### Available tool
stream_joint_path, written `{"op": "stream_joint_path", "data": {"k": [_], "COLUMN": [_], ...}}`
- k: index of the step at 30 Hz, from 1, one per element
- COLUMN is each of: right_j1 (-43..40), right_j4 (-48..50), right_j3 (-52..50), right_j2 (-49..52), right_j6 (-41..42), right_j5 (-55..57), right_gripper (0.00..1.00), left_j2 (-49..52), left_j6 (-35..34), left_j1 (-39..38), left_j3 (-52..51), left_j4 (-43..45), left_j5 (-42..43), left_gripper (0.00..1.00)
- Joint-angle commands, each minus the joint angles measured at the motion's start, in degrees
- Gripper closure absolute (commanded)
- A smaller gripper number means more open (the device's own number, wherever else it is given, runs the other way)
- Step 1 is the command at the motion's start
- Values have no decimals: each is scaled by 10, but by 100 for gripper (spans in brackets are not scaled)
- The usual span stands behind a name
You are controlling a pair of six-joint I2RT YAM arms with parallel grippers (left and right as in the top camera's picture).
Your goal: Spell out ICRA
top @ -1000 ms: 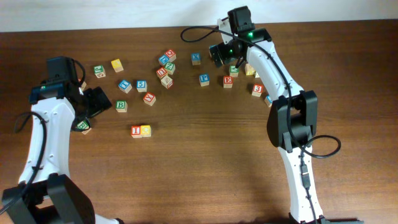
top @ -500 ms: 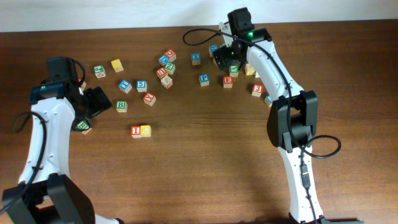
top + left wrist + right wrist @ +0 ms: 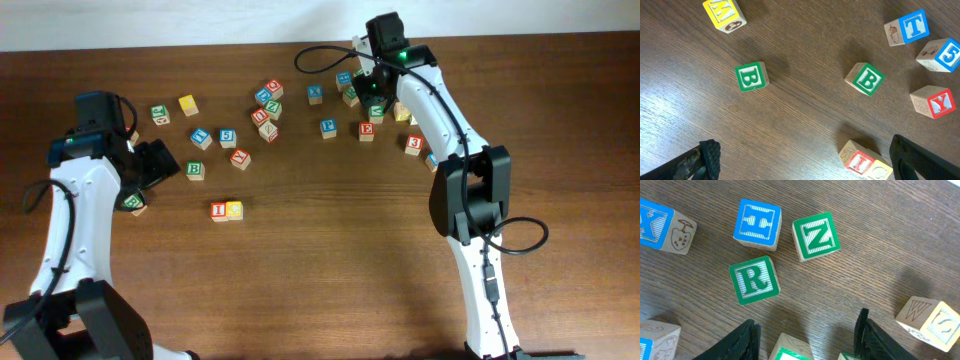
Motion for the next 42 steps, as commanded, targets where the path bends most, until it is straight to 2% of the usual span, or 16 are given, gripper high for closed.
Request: {"op": "stream_joint_path", "data": {"k": [1, 3, 6, 14, 15, 19, 20, 22, 37, 40, 42], "right_j1": [5, 5, 5, 6, 6, 6, 6, 6, 6, 6, 7], "right_j4": [0, 0, -1, 3, 6, 11, 13, 13, 22, 32, 33], "right_j3": [14, 12, 12, 12, 12, 12, 12, 12, 12, 12, 12], "right_j2": [-19, -19, -18, -18, -18, -18, -18, -18, -18, -16, -15], "right_j6": [-3, -3, -3, 3, 3, 3, 3, 3, 3, 3, 3], "right_j5": [5, 5, 5, -45, -45, -54, -67, -75, -75, -75, -75], "right_gripper": [31, 16, 2, 1, 3, 25, 35, 43, 44, 35, 35], "left_j2": [-2, -2, -2, -2, -2, -2, -2, -2, -2, -2, -2], "left_j6": [-3, -3, -3, -3, -3, -3, -3, -3, -3, -3, -3], "left_j1": [2, 2, 2, 2, 2, 2, 2, 2, 2, 2, 2], "left_j3": [1, 1, 1, 1, 1, 1, 1, 1, 1, 1, 1], "left_j4": [0, 0, 0, 0, 0, 0, 0, 0, 0, 0, 0], "left_j5": [4, 4, 4, 4, 4, 4, 4, 4, 4, 4, 4], "left_gripper": [1, 1, 1, 1, 1, 1, 1, 1, 1, 1, 1]}}
